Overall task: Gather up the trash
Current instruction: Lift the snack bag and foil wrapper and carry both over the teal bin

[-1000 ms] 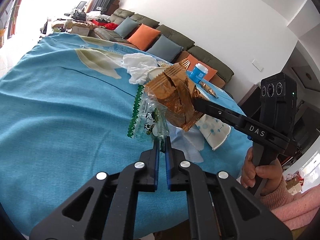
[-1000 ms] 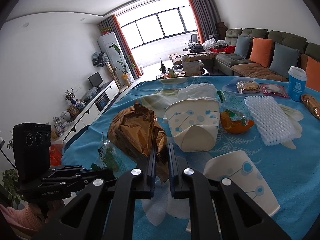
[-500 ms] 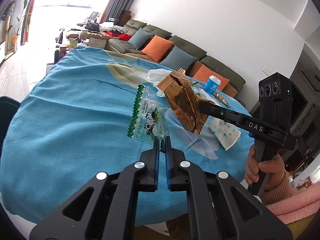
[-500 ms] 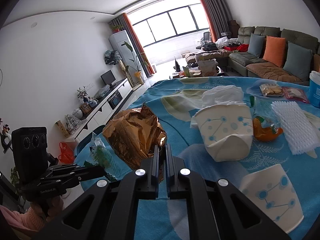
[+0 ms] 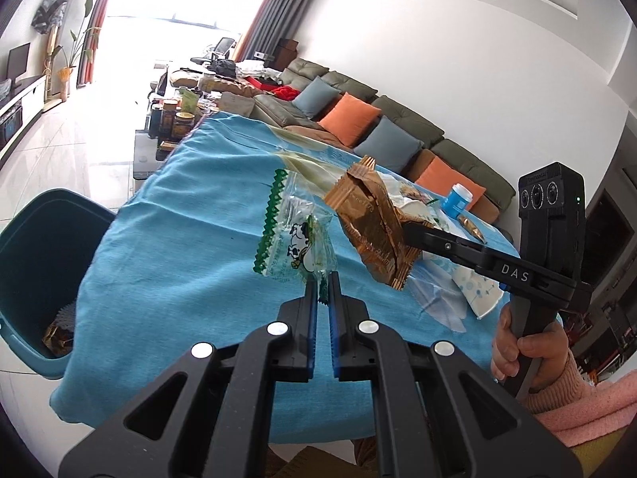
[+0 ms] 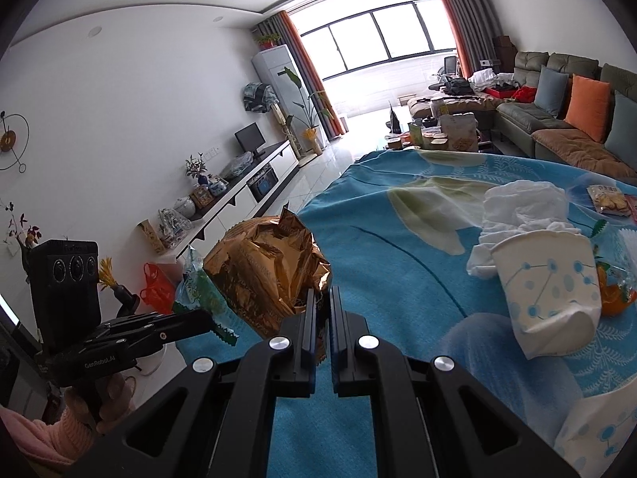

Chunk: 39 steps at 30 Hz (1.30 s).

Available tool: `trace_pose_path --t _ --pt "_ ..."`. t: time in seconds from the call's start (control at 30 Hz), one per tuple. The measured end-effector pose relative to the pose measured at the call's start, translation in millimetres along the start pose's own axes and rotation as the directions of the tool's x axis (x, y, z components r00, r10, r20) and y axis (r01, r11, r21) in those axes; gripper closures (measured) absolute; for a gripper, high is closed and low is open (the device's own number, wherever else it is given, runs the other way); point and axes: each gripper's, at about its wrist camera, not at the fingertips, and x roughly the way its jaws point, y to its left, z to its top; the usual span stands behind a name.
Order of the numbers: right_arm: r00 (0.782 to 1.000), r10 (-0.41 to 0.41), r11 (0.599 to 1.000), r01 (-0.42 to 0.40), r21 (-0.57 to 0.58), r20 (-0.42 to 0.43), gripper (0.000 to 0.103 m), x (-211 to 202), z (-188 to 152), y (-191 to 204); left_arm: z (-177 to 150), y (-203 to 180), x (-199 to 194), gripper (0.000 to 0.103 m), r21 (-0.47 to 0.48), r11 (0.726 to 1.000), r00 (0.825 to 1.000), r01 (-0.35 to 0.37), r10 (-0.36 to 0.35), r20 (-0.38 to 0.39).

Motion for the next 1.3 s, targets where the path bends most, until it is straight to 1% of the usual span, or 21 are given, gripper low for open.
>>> trace_pose_path --t 0.4,0.6,0.93,1.3 --pt "0.999 0.044 0.999 -0.044 -0.012 -0.028 0.099 24.1 8.4 19.0 1.0 18.8 -21.4 0.097 -0.029 0.998 0.998 -0.048 0.048 0.028" --pt "0.996 0.077 0.997 -0.078 -0.025 -0.047 0.099 40.9 14.7 31.9 0.2 34.7 -35.7 0.097 -0.058 0.993 0.994 -0.099 0.101 0.041" --pt "0.988 0.128 0.990 -0.133 -0.053 -0.080 0.099 71.3 25.7 56.8 6.7 68.4 -59.2 0.097 -0.112 0.976 0.978 -0.189 0.197 0.066" --pt "0.978 0.174 0.980 -0.183 -0.079 -0.112 0.099 106.7 41.5 85.8 14.3 99.6 -80.8 0.097 -0.163 0.945 0.951 -0.285 0.300 0.078"
